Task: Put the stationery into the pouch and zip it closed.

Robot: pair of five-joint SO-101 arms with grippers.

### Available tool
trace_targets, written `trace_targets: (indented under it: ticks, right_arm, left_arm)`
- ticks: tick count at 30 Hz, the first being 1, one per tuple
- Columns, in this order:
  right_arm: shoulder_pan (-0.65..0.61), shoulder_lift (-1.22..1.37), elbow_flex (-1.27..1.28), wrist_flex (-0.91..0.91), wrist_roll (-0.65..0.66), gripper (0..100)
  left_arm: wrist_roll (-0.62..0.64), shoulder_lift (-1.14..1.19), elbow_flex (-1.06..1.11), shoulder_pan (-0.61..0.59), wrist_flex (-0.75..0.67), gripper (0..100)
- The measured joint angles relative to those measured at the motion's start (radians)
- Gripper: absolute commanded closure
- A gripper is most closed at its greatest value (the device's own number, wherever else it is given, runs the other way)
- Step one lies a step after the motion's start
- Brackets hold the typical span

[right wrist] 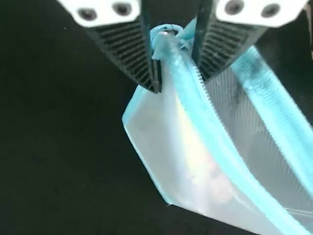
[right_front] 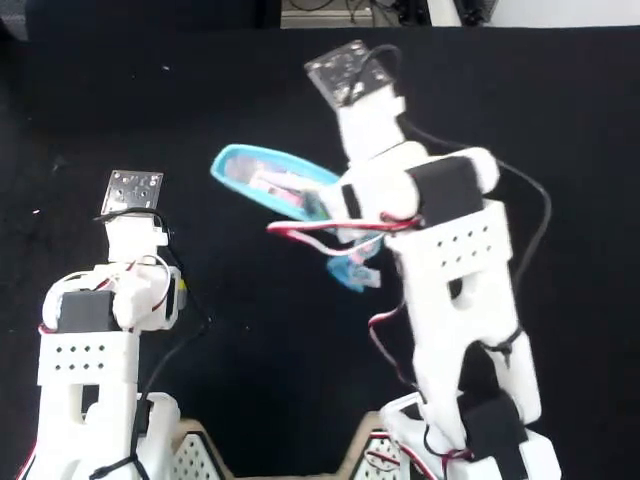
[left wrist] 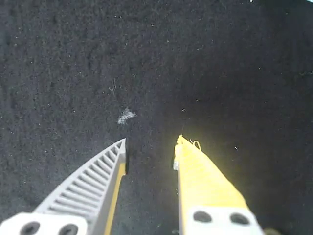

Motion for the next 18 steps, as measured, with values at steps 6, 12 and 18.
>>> trace_targets:
  ticks: [6, 12, 18]
  right_arm:
    - [-0.150, -0.068, 0.000, 0.002, -0.063, 98.8]
    - [-0.206, -0.078, -0.018, 0.002, -0.071, 98.7]
    - [-0.230, -0.064, 0.038, 0.002, -0.066, 85.8]
  left_arm:
    - [0.000, 0.000, 0.000, 0.000, 0.000, 83]
    - [0.026, -0.051, 0.000, -0.002, 0.000, 83]
    - [0.043, -0.304, 0.063, -0.009, 0.000, 83]
